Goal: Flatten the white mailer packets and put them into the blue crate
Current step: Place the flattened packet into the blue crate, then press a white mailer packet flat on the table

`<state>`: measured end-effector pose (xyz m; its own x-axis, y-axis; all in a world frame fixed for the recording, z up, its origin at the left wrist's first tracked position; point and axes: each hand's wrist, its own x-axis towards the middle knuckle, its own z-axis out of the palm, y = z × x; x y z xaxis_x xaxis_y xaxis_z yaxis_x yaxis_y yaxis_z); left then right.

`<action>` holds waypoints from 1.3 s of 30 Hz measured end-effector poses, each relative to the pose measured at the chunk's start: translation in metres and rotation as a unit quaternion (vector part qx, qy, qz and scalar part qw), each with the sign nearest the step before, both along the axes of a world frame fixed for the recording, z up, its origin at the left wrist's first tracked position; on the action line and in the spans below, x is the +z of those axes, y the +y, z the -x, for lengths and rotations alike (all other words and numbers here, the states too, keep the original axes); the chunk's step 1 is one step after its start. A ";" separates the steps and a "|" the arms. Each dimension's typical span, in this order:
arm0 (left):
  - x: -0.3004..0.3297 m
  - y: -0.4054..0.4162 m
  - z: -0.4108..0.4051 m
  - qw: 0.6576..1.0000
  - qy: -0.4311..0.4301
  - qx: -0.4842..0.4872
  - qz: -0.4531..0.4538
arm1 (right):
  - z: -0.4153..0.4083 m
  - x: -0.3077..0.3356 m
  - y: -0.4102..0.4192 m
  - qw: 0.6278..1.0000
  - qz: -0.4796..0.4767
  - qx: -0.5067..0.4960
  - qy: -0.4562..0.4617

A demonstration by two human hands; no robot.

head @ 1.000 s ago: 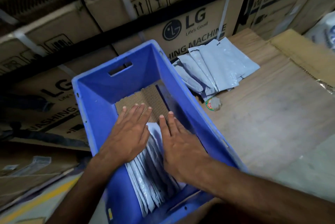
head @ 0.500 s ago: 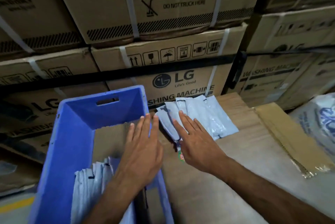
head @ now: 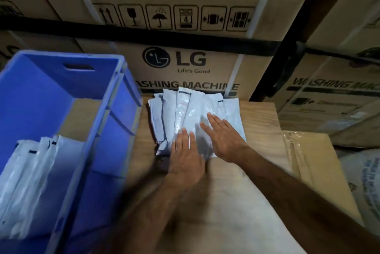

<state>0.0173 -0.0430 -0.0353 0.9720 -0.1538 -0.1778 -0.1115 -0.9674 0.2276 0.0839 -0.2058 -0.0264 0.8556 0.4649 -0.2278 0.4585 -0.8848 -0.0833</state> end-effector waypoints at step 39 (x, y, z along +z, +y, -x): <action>-0.060 0.078 0.192 0.970 0.009 -0.233 -0.071 | 0.274 -0.065 -0.009 0.989 -0.112 -0.091 0.003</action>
